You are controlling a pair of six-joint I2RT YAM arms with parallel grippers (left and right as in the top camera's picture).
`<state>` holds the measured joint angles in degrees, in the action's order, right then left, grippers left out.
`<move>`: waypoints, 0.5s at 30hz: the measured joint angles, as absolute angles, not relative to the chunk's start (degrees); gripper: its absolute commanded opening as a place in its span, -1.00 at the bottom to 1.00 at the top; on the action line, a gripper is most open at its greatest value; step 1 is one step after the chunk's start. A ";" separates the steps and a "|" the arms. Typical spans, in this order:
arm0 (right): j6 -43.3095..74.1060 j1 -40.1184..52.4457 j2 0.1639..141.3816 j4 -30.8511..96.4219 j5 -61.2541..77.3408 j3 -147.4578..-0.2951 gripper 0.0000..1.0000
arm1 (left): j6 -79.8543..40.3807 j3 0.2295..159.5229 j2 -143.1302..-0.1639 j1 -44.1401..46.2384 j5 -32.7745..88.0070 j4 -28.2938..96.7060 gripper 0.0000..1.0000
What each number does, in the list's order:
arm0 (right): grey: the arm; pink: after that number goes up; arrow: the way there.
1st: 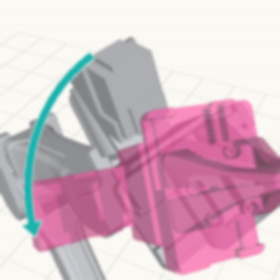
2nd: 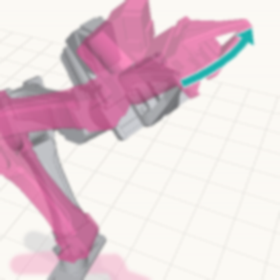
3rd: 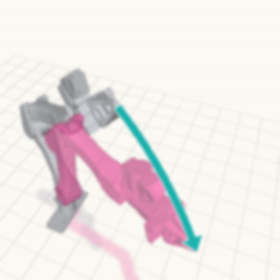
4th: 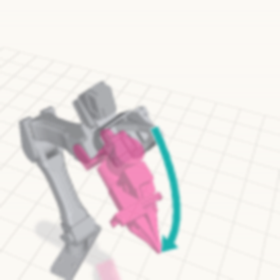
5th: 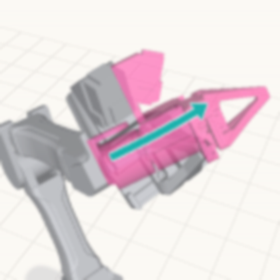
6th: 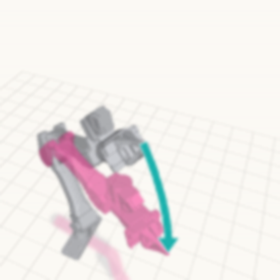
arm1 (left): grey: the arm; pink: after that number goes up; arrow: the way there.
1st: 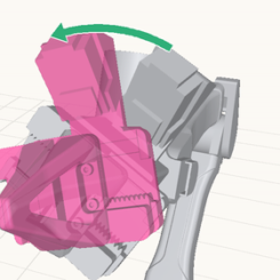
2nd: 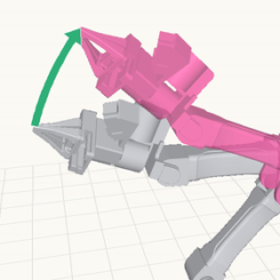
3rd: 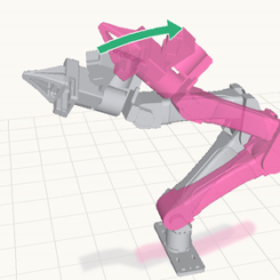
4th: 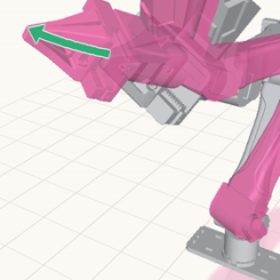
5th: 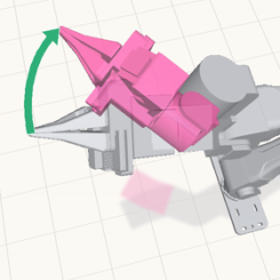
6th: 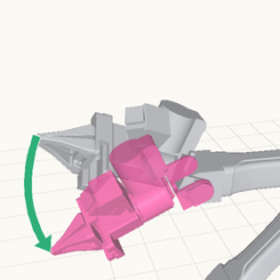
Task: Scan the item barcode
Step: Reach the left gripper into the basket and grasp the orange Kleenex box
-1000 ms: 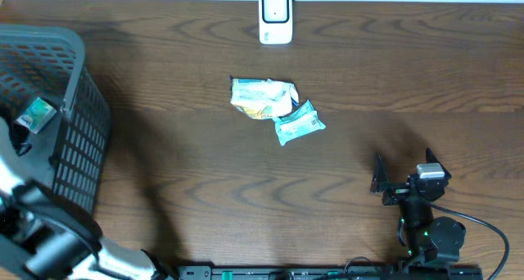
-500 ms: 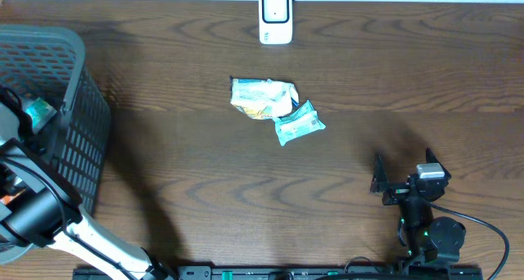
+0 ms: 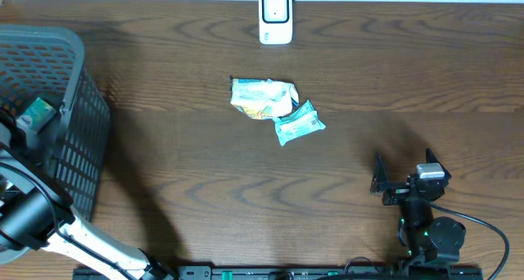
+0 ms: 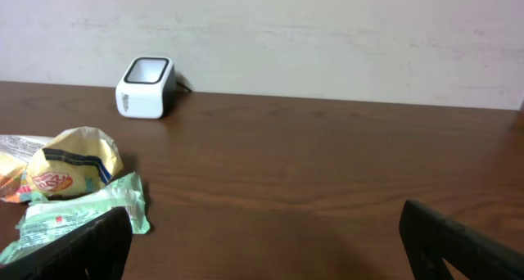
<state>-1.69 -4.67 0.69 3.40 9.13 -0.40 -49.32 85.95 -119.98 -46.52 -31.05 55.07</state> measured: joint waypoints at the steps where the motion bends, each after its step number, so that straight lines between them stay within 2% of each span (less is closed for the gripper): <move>1: -1.69 -4.64 0.69 3.40 9.13 -0.40 0.98 | -48.97 85.95 -119.98 -46.52 -30.68 55.05 -0.85; 11: -1.69 -4.64 0.69 3.40 9.13 -0.40 0.99 | -48.21 85.97 -119.15 -46.61 -27.90 58.85 -0.85; 15: -1.69 -4.67 0.69 3.42 9.13 -0.40 0.98 | -48.16 85.95 -113.38 -46.52 -25.74 59.11 -0.85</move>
